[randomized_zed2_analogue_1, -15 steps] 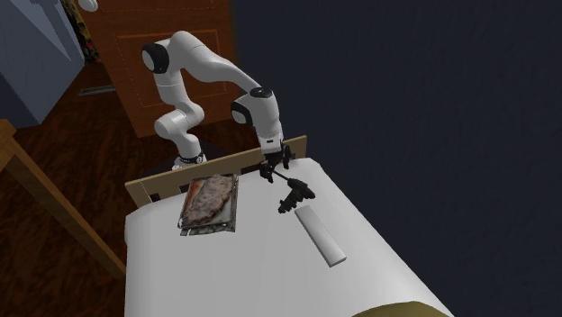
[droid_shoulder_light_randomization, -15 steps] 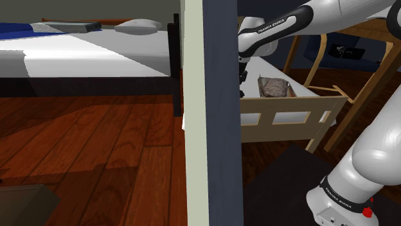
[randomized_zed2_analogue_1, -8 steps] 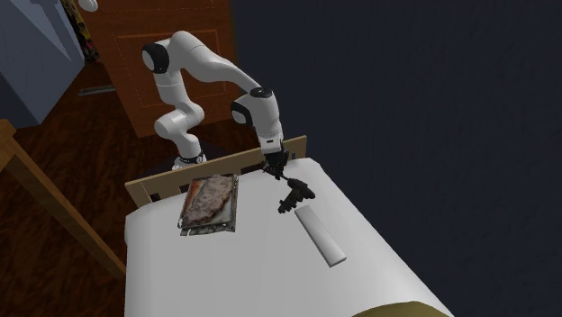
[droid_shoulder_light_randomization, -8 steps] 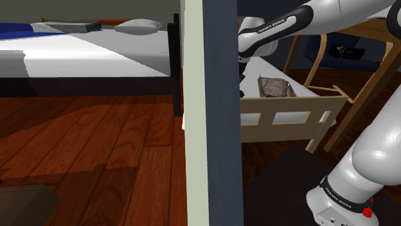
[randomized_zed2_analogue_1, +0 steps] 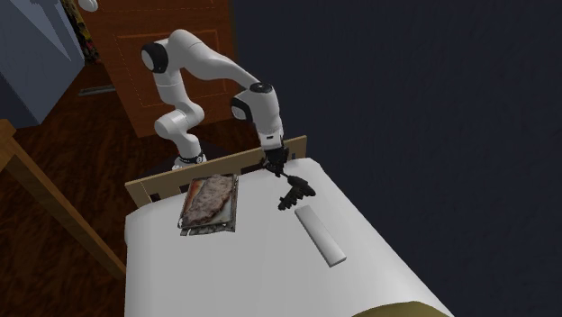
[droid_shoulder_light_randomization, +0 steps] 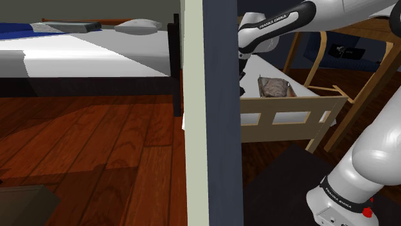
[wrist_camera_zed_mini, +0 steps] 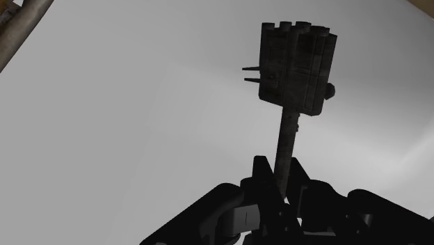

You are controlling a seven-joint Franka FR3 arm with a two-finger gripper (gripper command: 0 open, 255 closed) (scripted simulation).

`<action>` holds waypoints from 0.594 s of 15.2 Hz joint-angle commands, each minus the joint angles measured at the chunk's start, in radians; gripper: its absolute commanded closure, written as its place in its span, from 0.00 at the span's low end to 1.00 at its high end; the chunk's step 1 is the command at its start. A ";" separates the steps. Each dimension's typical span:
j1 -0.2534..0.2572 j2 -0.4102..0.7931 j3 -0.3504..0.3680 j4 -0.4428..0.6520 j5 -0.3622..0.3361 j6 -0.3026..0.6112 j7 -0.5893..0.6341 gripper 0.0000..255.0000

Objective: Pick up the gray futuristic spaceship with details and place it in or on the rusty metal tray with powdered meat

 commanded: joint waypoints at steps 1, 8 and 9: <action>0.000 -0.013 0.000 0.013 -0.003 -0.025 0.003 1.00; -0.001 -0.038 -0.001 0.080 -0.009 -0.116 0.012 1.00; -0.001 -0.040 -0.001 0.090 -0.010 -0.129 0.013 1.00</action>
